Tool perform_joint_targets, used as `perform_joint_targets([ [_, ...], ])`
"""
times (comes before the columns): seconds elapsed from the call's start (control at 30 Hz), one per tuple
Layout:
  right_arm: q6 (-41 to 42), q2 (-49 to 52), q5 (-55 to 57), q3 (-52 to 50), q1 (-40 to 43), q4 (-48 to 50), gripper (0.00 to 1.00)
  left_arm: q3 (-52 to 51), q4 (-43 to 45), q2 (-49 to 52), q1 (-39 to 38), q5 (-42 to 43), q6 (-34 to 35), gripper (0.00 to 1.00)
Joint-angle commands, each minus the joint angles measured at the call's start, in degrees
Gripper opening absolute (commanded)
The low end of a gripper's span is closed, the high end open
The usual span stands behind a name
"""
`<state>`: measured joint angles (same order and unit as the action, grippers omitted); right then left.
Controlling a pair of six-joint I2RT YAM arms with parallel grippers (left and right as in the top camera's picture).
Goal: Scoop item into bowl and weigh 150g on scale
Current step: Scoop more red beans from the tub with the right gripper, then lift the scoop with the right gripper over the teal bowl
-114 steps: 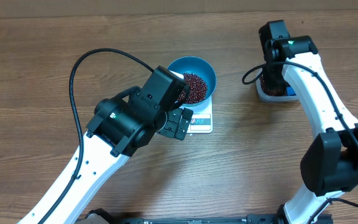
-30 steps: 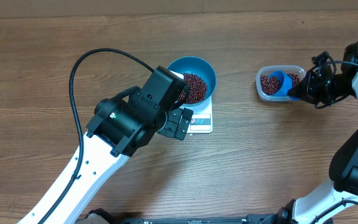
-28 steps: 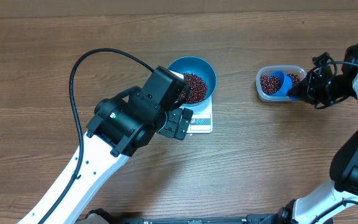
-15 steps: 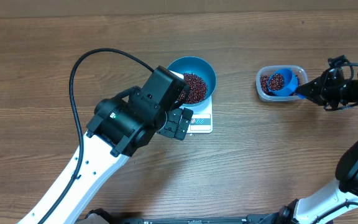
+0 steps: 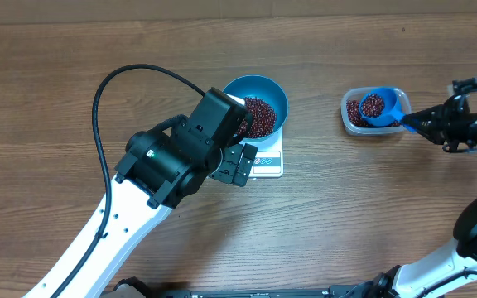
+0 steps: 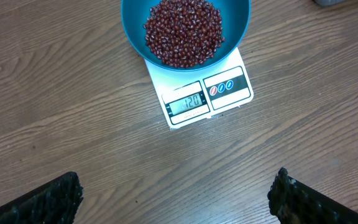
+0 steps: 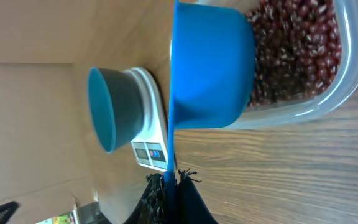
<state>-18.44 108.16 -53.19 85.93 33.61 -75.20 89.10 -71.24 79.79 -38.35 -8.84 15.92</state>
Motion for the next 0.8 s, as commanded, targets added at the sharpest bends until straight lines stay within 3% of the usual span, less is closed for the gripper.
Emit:
perform_joint_targets([
  [0.0,-3.1,-1.4,-7.5,-0.2,1.9,-0.2,0.04,1.2,-0.1,0.1,0.1,-0.3,-1.1,1.0],
  [0.27,-3.3,-1.4,-9.5,-0.2,2.4,-0.9,0.04,1.2,-0.1,0.1,0.1,-0.3,-1.1,0.99],
  [0.53,-15.1,-1.5,-20.3,0.0,1.8,-7.5,0.04,1.2,-0.1,0.1,0.1,-0.3,-1.1,1.0],
  [0.77,-16.4,-1.6,-20.2,0.1,-6.4,-5.9,0.04,1.2,-0.1,0.1,0.1,-0.3,-1.1,0.99],
])
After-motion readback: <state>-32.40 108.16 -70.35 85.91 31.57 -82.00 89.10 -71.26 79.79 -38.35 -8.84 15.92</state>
